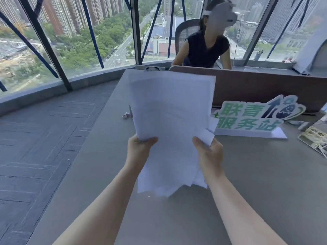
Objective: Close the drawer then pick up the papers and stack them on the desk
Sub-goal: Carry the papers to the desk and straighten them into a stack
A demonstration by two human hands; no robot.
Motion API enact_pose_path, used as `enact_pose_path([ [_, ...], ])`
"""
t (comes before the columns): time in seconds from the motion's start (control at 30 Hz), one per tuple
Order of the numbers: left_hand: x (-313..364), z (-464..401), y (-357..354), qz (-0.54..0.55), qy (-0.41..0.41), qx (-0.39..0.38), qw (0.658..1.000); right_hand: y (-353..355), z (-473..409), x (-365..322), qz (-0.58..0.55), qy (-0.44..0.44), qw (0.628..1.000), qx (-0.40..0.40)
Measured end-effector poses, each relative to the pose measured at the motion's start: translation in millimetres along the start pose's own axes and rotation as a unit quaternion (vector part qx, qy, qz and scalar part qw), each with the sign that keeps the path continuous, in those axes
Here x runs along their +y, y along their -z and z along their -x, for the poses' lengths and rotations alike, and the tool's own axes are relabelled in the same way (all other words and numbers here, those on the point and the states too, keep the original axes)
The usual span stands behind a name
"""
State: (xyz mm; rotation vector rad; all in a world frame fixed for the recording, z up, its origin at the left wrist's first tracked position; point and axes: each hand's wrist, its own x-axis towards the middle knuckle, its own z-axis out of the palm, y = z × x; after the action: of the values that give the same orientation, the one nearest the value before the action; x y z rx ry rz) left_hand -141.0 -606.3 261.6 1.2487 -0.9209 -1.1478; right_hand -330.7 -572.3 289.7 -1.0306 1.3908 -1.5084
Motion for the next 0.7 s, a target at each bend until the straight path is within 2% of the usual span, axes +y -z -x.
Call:
enact_pose_path([
  [0.1,28.6,-5.2,2.2,0.007,-0.058,-0.015,0.998,1.4,-8.3,-24.8,-0.07,0.038,0.997,0.002],
  [0.17,33.3,-10.9,10.7,-0.02,-0.063,-0.05,0.997,3.8,-9.2,-29.0,-0.129,0.036,0.991,-0.013],
  [0.23,28.0,-14.6,18.5,-0.06,-0.034,-0.076,0.995,6.0,-7.0,-20.0,-0.136,0.004,0.99,-0.023],
  [0.37,-3.4,-12.8,27.6,-0.115,0.044,-0.086,0.989,10.6,3.1,15.4,-0.001,-0.06,0.998,-0.037],
  [0.5,-27.0,-9.4,30.8,-0.1,0.085,-0.035,0.991,0.1,-1.0,12.8,0.01,-0.064,0.996,-0.063],
  [0.6,-21.9,-13.2,31.2,-0.154,0.044,0.007,0.987,1.6,-4.2,0.5,0.045,-0.028,0.996,-0.066],
  [0.7,5.2,-26.7,30.0,-0.314,-0.068,-0.026,0.947,15.4,-20.1,-30.2,0.208,0.124,0.97,-0.013],
])
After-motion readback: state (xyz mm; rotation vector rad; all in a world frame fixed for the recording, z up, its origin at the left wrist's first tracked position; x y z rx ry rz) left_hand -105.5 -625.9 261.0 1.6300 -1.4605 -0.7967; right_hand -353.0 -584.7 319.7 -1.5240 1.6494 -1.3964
